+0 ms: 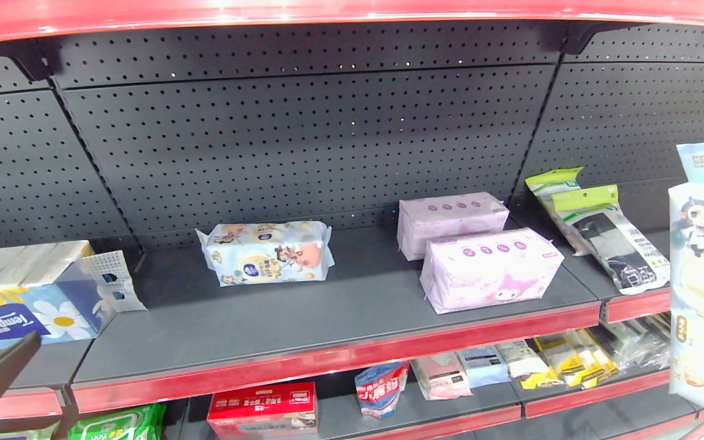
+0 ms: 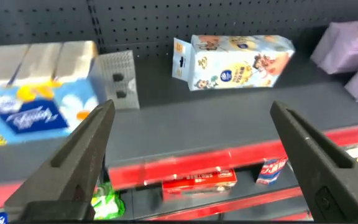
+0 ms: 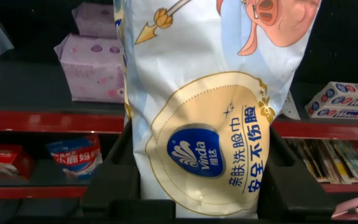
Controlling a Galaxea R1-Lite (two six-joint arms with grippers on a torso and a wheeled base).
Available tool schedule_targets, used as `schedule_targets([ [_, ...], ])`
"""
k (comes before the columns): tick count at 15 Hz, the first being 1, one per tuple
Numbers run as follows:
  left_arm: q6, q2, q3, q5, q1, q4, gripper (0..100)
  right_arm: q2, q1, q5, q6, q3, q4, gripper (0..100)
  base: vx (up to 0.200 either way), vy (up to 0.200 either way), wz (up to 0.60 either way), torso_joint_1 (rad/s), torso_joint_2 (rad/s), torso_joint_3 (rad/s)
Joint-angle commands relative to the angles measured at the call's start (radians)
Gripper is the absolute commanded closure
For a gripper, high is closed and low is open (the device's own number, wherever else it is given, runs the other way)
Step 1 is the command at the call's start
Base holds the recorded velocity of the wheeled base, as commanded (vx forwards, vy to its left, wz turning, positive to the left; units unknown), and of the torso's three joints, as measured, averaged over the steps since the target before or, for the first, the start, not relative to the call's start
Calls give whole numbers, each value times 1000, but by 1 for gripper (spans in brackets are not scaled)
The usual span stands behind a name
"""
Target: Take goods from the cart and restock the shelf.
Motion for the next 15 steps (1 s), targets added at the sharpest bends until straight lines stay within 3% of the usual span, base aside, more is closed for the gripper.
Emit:
schedule_targets([
  [1,70,369,-56,-5,-1,-136,0,-2,-2,-1,3,-2,25,100,0,0,0,0,0,0],
  [2,89,406,-56,-13,3,-163,0,-3,-5,-1,6,-4,36,100,0,0,0,0,0,0],
  [3,116,492,-57,-57,23,-228,0,-3,-8,5,9,-5,48,100,0,0,0,0,0,0],
  [4,159,637,-57,-189,62,-334,0,2,-7,7,9,-7,50,100,0,0,0,0,0,0],
  [5,179,683,-57,-223,69,-370,0,5,-7,7,9,-9,50,100,0,0,0,0,0,0],
  [6,237,784,-71,-278,97,-454,0,11,-8,7,9,-13,50,100,0,0,0,0,0,0],
  [7,270,852,-113,-323,100,-472,0,21,-8,5,9,-13,50,100,0,0,0,0,0,0],
  [9,314,962,-215,-389,100,-451,0,32,-8,2,5,-13,50,100,0,0,0,0,0,0],
  [10,362,1016,-260,-419,105,-436,0,40,-8,2,-1,-13,51,100,0,0,0,0,0,0],
  [12,498,1105,-338,-476,122,-429,0,58,-8,1,-6,-13,50,100,0,0,0,0,0,0],
  [13,547,1119,-367,-490,129,-417,0,71,-10,-1,-6,-13,50,100,0,0,0,0,0,0],
  [15,583,1122,-433,-493,140,-330,0,83,-10,-2,-8,-13,50,100,0,0,0,0,0,0],
])
